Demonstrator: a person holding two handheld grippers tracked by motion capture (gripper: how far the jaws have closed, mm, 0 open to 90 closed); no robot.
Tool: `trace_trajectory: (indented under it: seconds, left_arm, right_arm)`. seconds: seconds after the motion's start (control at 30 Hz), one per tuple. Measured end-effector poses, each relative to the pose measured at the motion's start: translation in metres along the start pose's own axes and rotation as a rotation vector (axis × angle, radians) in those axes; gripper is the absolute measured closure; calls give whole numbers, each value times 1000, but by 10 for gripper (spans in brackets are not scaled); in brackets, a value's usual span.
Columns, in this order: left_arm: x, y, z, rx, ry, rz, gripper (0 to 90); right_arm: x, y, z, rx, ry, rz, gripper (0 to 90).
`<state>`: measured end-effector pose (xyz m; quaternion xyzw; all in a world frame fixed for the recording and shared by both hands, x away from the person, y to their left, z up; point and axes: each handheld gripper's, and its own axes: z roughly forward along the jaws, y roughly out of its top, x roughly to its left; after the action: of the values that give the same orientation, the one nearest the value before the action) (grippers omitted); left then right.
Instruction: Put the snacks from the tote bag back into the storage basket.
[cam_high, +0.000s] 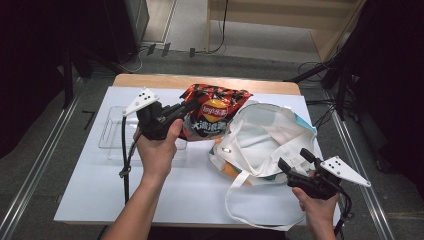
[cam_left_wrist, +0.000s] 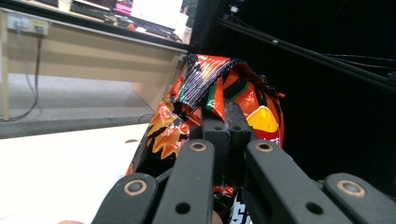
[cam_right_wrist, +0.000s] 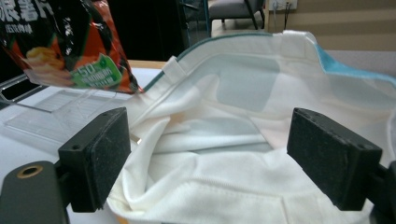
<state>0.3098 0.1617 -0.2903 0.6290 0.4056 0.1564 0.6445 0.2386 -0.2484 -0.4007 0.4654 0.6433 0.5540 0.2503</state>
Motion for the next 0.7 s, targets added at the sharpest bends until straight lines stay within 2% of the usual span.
trace_trajectory:
  seconds: [0.07,0.3,0.33,0.47,0.7]
  left_arm:
    - [4,0,-3,7,15,10,900]
    - [19,2,-13,-6,36,1,900]
    - [21,3,-14,-5,40,1,900]
    - [27,5,-20,-10,56,3,900]
    - [39,8,-31,-15,92,10,900]
  right_arm:
    - [-2,-5,-3,11,-2,7,134]
    - [-8,-17,-11,37,-14,18,134]
    - [-10,-17,-13,29,-20,9,134]
    - [-14,-15,-17,7,-29,26,134]
    - [-15,-18,-15,15,-35,28,135]
